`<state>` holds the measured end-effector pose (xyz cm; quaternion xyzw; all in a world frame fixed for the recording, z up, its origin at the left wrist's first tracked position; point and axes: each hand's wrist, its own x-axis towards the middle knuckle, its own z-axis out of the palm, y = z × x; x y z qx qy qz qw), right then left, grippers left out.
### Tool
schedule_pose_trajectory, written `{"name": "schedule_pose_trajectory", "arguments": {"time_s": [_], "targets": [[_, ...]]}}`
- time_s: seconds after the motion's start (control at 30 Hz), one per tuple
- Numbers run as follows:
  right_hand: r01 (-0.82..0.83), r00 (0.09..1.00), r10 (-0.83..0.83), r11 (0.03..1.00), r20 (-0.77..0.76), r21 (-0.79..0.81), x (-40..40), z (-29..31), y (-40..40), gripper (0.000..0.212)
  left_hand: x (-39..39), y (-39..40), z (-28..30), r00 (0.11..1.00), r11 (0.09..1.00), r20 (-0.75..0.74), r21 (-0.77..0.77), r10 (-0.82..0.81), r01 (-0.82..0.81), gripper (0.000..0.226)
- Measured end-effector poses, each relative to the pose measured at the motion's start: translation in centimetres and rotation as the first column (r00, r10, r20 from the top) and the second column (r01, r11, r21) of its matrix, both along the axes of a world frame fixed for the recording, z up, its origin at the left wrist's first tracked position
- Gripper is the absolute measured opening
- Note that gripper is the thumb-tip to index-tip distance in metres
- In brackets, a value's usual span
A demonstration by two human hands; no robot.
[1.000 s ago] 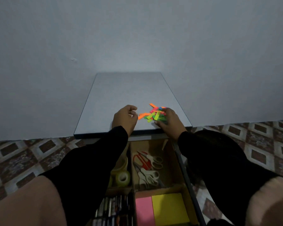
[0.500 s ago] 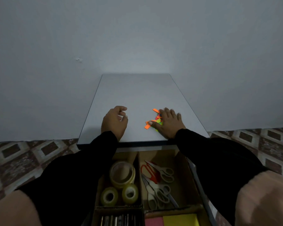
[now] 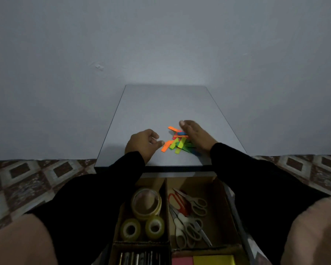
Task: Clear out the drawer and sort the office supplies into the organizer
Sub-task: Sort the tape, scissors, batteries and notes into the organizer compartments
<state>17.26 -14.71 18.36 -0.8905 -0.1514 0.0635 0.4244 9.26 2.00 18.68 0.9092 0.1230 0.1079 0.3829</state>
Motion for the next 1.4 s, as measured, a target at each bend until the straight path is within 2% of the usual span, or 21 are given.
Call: {"name": "schedule_pose_trajectory", "arguments": {"time_s": [0.03,0.1,0.17,0.23,0.33,0.4,0.47,0.6,0.73,0.83,0.93,1.03,1.13,1.23,1.4], "targets": [[0.029,0.999,-0.026,0.993,-0.027,0.113,-0.1,0.5,-0.6,0.054,0.1,-0.4,0.2,1.000,0.999,-0.023,0.035,-0.011,0.012,0.031],[0.075,0.997,-0.077,0.987,0.009,0.143,-0.1,1.2,-2.0,0.044,0.3,-1.1,0.6,0.996,0.992,-0.082,0.118,-0.026,0.035,0.038],[0.064,0.991,-0.065,0.998,0.114,0.012,-0.2,1.5,-3.1,0.031,0.6,-1.7,0.9,0.990,0.977,-0.135,0.206,-0.029,0.056,0.040],[0.010,0.980,0.015,0.992,0.199,-0.126,-0.4,1.6,-3.8,0.021,1.0,-1.9,1.0,0.987,0.960,-0.162,0.271,-0.021,0.065,0.037],[-0.100,0.940,0.193,0.944,0.283,-0.314,-1.2,1.4,-3.6,0.024,1.4,-2.1,1.6,0.980,0.954,-0.197,0.295,0.006,0.053,0.036],[-0.128,0.913,0.276,0.894,0.302,-0.430,-1.4,1.0,-3.0,0.029,1.7,-2.0,1.9,0.973,0.966,-0.231,0.256,0.021,0.040,0.039],[-0.123,0.913,0.284,0.876,0.293,-0.466,-1.4,0.8,-2.4,0.031,2.0,-1.8,2.0,0.968,0.982,-0.252,0.187,0.019,0.029,0.040],[-0.083,0.933,0.231,0.885,0.276,-0.459,-0.9,0.6,-1.6,0.028,2.1,-1.1,1.6,0.965,1.000,-0.262,-0.021,0.002,-0.008,0.033],[-0.047,0.943,0.174,0.913,0.283,-0.405,-0.3,0.9,-1.4,0.021,1.8,-0.4,1.4,0.975,0.964,-0.223,-0.255,0.020,-0.078,0.034],[-0.050,0.948,0.160,0.928,0.274,-0.369,-0.2,0.9,-1.4,0.012,1.7,0.1,1.0,0.981,0.951,-0.193,-0.298,0.029,-0.086,0.033],[-0.054,0.955,0.125,0.965,0.270,-0.257,-0.4,0.9,-1.6,0.008,1.9,0.2,0.7,0.984,0.961,-0.177,-0.274,-0.026,-0.024,0.018],[0.015,0.963,0.009,0.996,0.271,-0.088,-0.5,1.0,-1.4,0.006,2.0,0.2,0.4,0.989,0.945,-0.138,-0.328,-0.053,0.005,0.011],[0.027,0.993,-0.042,0.991,0.110,0.132,-0.8,1.5,-0.7,0.017,1.7,0.2,0.2,0.992,0.908,-0.107,-0.418,-0.066,0.015,0.014],[-0.052,0.996,0.048,0.997,0.076,0.054,-1.4,2.1,0.3,0.025,1.5,0.0,0.2,0.993,0.885,-0.098,-0.466,-0.060,0.008,0.011],[-0.063,0.994,0.072,0.993,0.086,-0.101,-1.9,2.1,1.1,0.027,1.1,-0.2,0.5,0.994,0.851,-0.087,-0.526,-0.060,0.005,0.009]]}}
